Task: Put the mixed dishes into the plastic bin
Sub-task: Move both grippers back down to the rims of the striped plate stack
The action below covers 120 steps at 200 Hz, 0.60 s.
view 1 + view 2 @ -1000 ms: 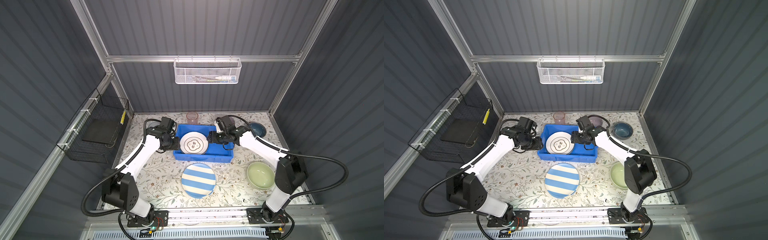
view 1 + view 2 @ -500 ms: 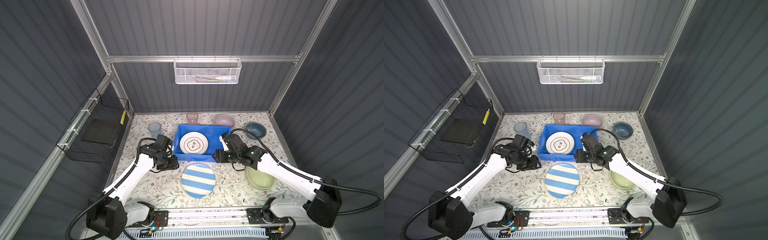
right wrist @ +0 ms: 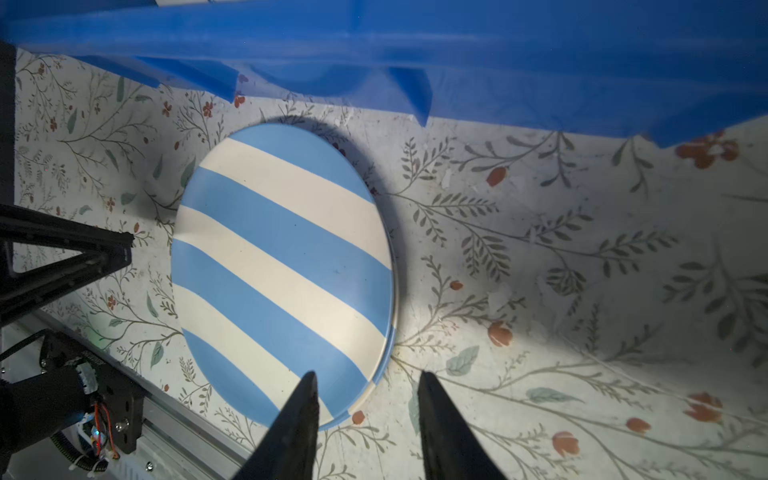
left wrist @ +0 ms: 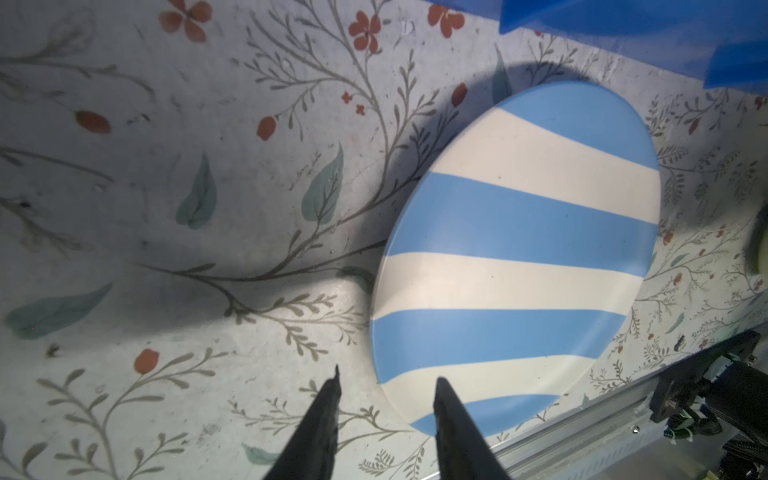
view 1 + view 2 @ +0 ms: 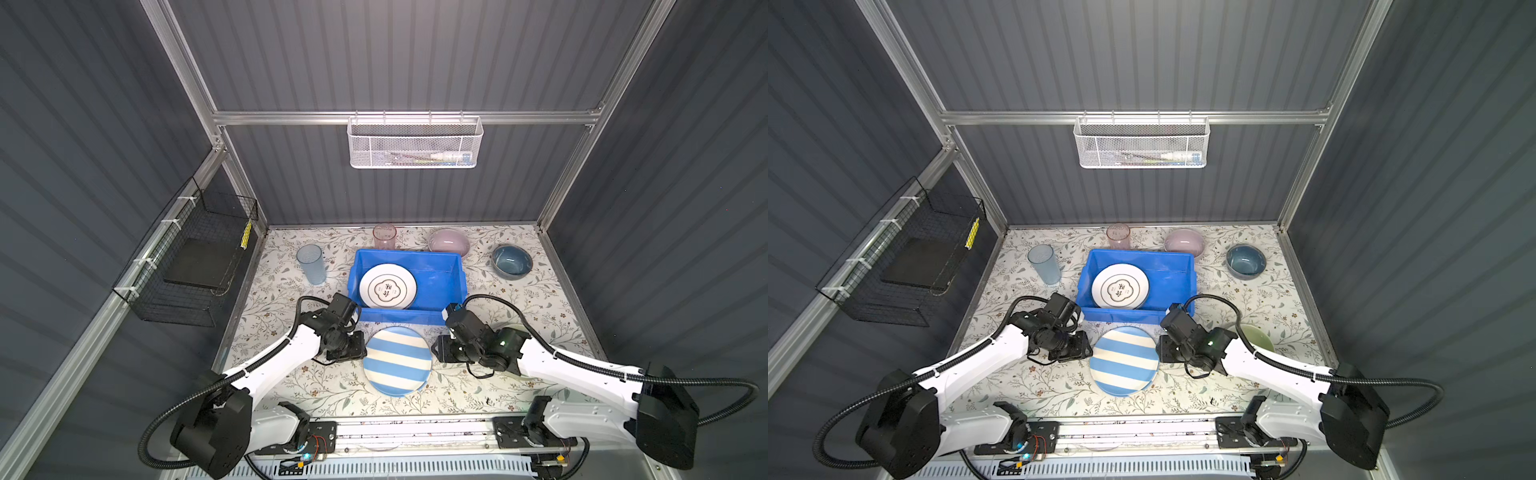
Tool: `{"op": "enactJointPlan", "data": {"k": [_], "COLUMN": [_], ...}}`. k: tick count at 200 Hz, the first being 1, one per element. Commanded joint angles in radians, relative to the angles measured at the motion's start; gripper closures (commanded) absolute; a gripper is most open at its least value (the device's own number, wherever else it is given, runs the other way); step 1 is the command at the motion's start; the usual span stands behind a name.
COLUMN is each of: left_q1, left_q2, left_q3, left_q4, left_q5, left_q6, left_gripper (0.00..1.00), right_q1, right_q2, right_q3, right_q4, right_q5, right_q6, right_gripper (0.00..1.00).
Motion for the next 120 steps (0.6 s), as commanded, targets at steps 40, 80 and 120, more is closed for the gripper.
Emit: {"op": "enactJointPlan", "data": {"k": [40, 80, 120], "left_q1": [-0.01, -0.014, -0.016], "left_q2": [0.117, 0.165, 0.177], "left_q3": [-0.022, -0.025, -0.022], "left_q4": [0.109, 0.126, 0.116], "left_q5": [-0.003, -0.005, -0.011], "left_q6": [0.012, 0.011, 0.015], "left_gripper": [0.7, 0.74, 0.78], "right_q1": [0.032, 0.041, 0.044], "right_q2": [0.059, 0.145, 0.171], "right_q3": [-0.074, -0.072, -0.072], "right_q4": [0.1, 0.152, 0.182], "right_q5": [-0.019, -0.065, -0.088], "right_q6": [0.093, 0.111, 0.119], "right_gripper": [0.67, 0.7, 0.73]}}
